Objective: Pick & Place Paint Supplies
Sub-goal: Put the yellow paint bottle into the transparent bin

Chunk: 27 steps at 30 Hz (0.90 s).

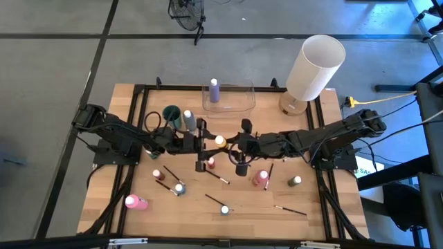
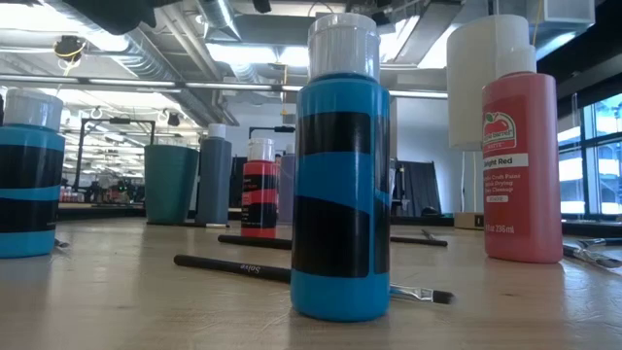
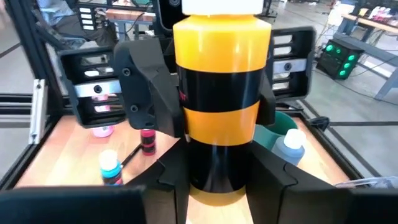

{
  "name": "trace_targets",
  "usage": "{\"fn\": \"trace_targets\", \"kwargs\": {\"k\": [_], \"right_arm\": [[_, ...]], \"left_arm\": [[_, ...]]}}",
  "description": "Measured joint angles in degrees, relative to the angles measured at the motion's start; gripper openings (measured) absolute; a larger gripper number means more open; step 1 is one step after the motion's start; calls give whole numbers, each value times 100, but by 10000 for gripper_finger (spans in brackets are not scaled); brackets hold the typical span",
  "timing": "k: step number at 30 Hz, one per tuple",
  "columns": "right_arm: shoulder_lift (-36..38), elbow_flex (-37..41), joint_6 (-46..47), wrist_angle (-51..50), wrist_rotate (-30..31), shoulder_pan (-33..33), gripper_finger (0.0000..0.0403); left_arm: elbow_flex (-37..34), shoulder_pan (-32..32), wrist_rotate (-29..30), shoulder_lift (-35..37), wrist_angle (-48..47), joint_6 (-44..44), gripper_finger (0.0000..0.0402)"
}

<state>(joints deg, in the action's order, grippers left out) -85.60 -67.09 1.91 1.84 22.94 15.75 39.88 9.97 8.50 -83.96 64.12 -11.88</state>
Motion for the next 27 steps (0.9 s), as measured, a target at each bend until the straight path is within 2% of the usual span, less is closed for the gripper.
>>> {"fn": "trace_targets", "kwargs": {"k": [7,12,24,27], "right_arm": [[0,0,19,-104,13,-2,113],[0,0,20,-172,41,-7,113],[0,4,26,-229,82,-13,113],[0,5,31,-225,82,-15,113]], "left_arm": [[0,7,-75,35,-11,53,219],[0,20,-79,287,-173,79,242],[13,-50,-56,557,-263,-65,246],[171,-157,-104,557,-623,168,246]]}}
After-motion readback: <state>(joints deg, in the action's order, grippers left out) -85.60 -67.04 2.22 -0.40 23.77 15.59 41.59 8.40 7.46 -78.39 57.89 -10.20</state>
